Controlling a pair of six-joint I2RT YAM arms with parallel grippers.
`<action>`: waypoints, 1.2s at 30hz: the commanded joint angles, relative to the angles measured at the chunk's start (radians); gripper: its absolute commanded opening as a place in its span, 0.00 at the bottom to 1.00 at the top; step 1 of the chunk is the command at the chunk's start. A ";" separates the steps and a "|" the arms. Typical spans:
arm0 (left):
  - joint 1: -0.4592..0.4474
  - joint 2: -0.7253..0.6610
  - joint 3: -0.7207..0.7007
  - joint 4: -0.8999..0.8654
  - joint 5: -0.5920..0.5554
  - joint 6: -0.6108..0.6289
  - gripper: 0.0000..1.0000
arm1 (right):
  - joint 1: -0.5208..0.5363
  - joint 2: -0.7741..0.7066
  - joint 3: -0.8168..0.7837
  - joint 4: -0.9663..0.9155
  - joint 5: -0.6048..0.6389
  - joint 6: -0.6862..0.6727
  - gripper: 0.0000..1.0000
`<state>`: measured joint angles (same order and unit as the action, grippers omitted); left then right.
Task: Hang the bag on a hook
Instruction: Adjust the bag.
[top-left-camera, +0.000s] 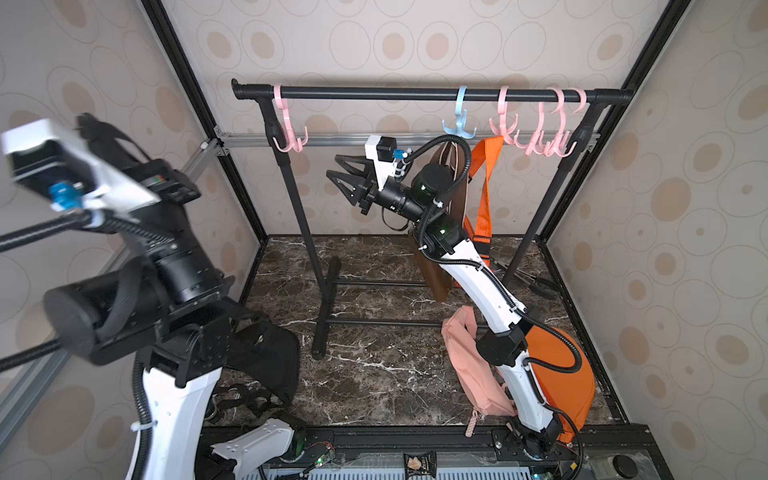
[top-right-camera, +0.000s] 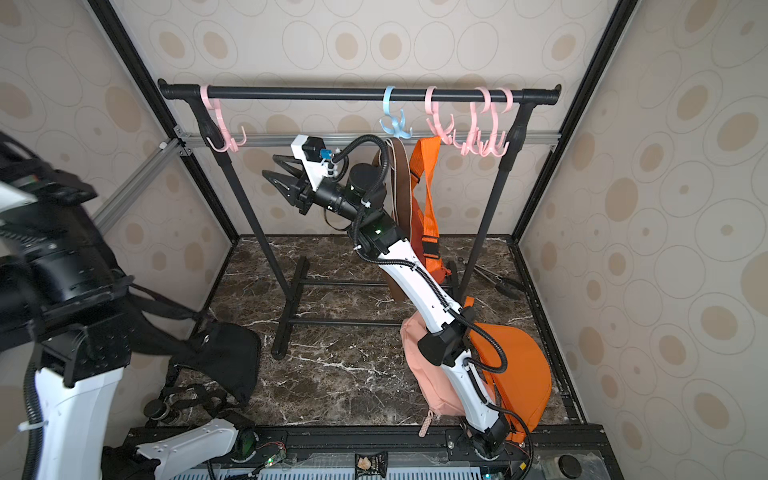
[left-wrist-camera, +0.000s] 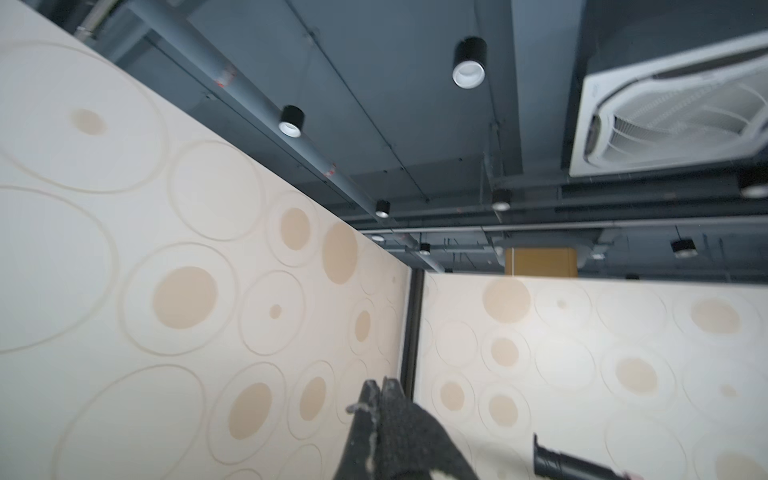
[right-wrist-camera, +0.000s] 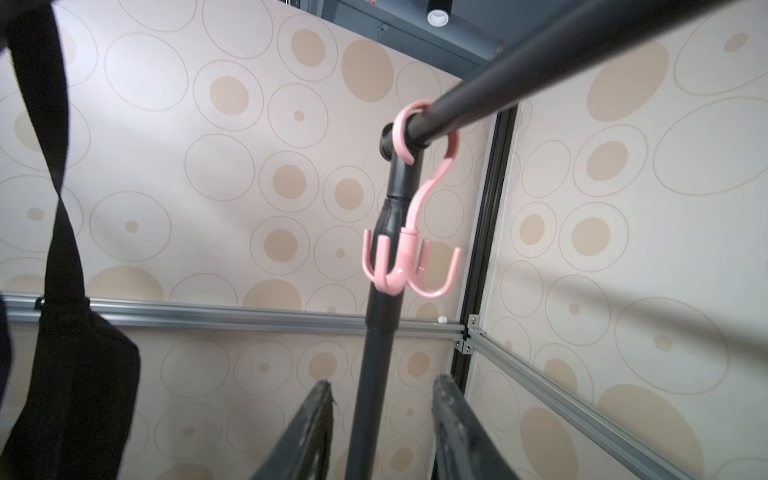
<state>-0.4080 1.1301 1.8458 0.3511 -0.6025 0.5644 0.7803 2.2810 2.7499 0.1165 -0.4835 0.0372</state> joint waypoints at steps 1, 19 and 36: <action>-0.015 0.048 -0.011 -0.136 0.093 -0.024 0.00 | -0.001 0.028 0.062 0.085 0.075 0.025 0.38; 0.001 0.225 0.036 0.012 0.153 0.088 0.00 | -0.004 -0.136 -0.126 -0.028 -0.038 -0.107 0.40; -0.027 0.222 0.053 -0.240 0.347 -0.027 0.00 | -0.025 -0.102 -0.038 -0.043 -0.163 -0.022 0.45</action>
<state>-0.4286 1.3773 1.8938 0.1303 -0.2863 0.5514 0.7479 2.1887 2.7026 0.0856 -0.5789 -0.0067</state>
